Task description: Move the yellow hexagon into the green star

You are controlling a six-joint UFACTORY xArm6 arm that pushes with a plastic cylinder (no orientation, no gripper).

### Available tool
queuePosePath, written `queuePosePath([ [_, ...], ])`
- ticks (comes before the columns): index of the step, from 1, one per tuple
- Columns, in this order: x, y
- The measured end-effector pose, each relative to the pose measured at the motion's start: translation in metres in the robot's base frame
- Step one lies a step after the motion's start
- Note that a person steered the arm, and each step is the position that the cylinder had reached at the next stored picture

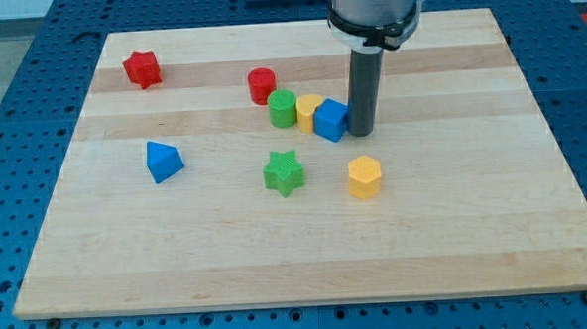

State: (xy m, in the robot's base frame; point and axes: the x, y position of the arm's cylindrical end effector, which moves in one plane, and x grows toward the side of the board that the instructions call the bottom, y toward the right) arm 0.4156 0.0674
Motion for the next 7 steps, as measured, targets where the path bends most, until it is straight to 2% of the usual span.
queuePosePath([
  [1,0.000,0.000],
  [3,0.011,0.156],
  [4,0.062,0.167],
  [5,0.099,0.112],
  [6,0.100,0.042],
  [7,0.100,0.032],
])
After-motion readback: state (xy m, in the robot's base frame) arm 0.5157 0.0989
